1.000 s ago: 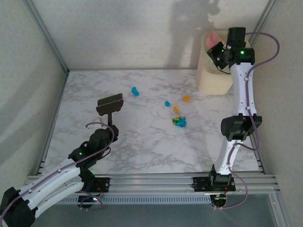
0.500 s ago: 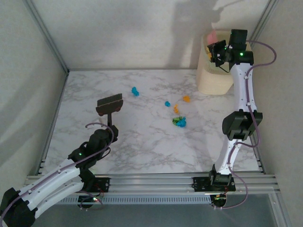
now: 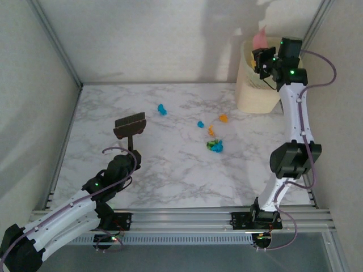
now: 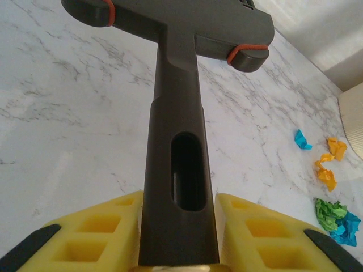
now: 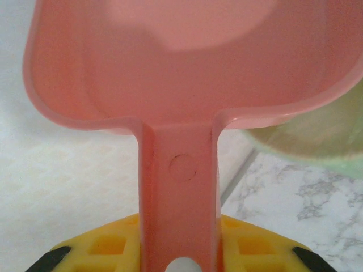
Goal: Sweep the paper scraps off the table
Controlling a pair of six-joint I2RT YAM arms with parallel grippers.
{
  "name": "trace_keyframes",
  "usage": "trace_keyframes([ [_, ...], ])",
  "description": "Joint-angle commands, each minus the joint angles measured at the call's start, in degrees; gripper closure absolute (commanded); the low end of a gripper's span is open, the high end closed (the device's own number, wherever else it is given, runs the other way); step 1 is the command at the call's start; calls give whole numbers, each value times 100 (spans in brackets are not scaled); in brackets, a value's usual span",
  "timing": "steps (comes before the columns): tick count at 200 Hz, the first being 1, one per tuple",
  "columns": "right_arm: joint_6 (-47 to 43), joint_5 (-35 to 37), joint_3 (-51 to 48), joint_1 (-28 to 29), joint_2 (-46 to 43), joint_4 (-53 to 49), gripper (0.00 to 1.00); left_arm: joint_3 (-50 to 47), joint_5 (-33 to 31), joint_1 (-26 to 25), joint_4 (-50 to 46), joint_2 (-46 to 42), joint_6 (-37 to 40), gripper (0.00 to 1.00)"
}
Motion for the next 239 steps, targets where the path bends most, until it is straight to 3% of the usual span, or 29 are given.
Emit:
trace_keyframes([
  [1, 170, 48, -284, 95, -692, 846, 100, -66, -248, 25, 131, -79, -1, 100],
  [37, 721, 129, -1191, 142, -1270, 1510, 100, -81, -300, 28, 114, -105, -8, 100],
  [61, 637, 122, -932, 42, -1008, 1418, 100, -87, -298, 24, 129, -113, -13, 100],
  [92, 742, -447, 377, -195, 301, 827, 100, -89, -319, 23, 105, -115, -5, 100],
  [117, 857, -1355, 1934, -305, 1566, 317, 100, -85, -323, 24, 94, -134, -3, 100],
  [137, 929, -1837, 2557, -228, 2045, 245, 100, -85, -320, 19, 108, -127, 6, 100],
  [192, 117, -1327, 1740, 153, 1001, 183, 100, -69, -243, 21, 156, -36, 17, 100],
  [239, -1280, -895, 1181, 832, -150, -340, 100, -76, -329, 23, 73, -141, 12, 100],
])
